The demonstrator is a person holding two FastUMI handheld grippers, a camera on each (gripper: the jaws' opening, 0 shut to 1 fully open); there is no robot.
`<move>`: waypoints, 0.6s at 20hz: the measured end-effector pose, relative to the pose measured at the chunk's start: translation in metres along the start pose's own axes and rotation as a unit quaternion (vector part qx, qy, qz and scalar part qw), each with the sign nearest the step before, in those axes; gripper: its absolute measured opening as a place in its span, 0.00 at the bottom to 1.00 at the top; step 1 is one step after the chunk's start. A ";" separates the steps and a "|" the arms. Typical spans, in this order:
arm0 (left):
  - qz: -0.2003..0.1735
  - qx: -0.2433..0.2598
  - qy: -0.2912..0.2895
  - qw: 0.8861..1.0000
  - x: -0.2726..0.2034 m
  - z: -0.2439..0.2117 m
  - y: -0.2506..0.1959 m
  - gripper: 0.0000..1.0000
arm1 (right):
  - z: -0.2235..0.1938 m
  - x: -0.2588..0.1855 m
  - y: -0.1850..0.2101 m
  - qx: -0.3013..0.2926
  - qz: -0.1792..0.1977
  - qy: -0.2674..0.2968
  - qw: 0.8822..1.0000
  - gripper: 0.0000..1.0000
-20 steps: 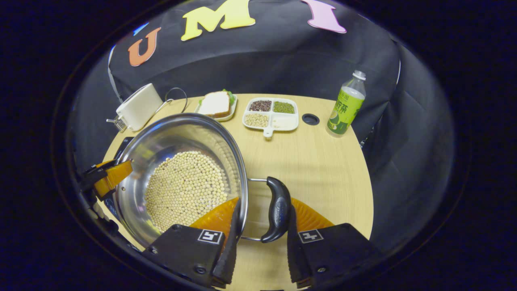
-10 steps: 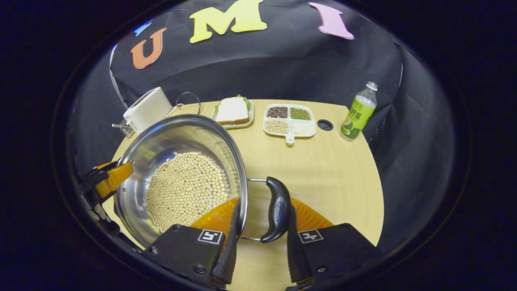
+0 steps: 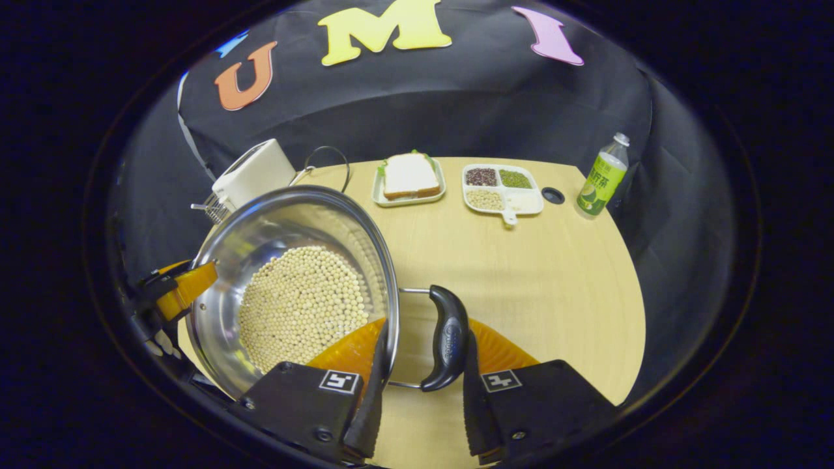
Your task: First push the handle of the pot to place it horizontally, then grasp the pot with both hands and set it on the induction cooktop.
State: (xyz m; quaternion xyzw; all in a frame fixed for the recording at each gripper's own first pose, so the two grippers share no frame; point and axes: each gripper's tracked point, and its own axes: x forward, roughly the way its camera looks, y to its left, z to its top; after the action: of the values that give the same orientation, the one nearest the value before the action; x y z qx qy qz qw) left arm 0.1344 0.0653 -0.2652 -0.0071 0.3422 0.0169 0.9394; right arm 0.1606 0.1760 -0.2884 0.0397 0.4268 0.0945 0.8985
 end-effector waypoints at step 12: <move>0.012 0.010 0.007 1.000 0.020 0.000 0.074 0.54 | 0.001 0.022 0.082 0.013 0.002 0.008 1.000 0.52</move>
State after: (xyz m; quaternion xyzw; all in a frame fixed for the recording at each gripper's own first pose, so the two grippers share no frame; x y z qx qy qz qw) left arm 0.1475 0.1399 -0.2781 0.0057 0.3492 0.0246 0.9367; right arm 0.1645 0.2606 -0.2921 0.0516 0.4351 0.0912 0.8943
